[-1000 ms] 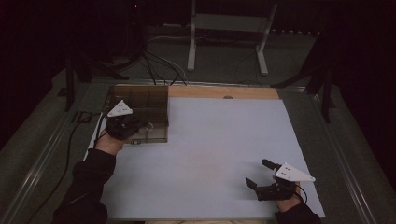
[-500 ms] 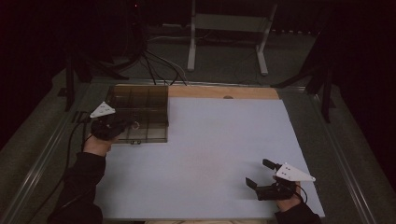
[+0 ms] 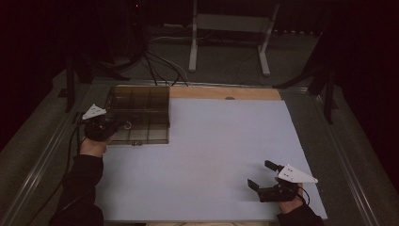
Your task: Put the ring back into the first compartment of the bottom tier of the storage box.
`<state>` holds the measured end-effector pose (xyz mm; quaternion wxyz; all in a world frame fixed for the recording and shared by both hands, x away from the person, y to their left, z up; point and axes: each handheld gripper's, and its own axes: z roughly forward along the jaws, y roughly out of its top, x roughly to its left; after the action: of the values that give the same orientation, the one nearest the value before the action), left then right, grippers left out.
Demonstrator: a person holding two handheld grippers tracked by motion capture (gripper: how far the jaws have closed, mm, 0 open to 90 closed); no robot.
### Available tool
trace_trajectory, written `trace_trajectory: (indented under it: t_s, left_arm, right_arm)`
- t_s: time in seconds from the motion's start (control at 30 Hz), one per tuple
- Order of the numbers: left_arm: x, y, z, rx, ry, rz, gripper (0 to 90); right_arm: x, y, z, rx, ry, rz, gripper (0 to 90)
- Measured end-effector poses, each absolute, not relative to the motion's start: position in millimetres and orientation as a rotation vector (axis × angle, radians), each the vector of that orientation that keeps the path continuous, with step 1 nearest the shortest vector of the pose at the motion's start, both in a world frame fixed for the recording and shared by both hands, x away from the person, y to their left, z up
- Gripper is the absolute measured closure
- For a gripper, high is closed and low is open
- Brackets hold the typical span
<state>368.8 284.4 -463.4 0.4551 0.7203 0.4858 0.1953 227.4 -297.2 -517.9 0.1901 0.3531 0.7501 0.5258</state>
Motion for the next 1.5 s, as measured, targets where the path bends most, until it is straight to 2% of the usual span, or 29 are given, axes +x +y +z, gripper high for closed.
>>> trace_trajectory:
  t_s: [0.23, 0.6, 1.5]
  left_arm:
    - [369, 293, -470, 1.743, 1.274, 0.512, 89.9]
    - [376, 301, -487, 1.754, 1.407, 0.486, 89.8]
    - [384, 299, -512, 1.788, 1.539, 0.446, 89.5]
  right_arm:
    - [227, -297, -518, 0.992, 2.109, 1.478, 0.0]
    - [227, -297, -518, 0.99, 2.11, 1.48, 0.0]
    - [227, -296, -518, 0.979, 2.121, 1.479, 0.0]
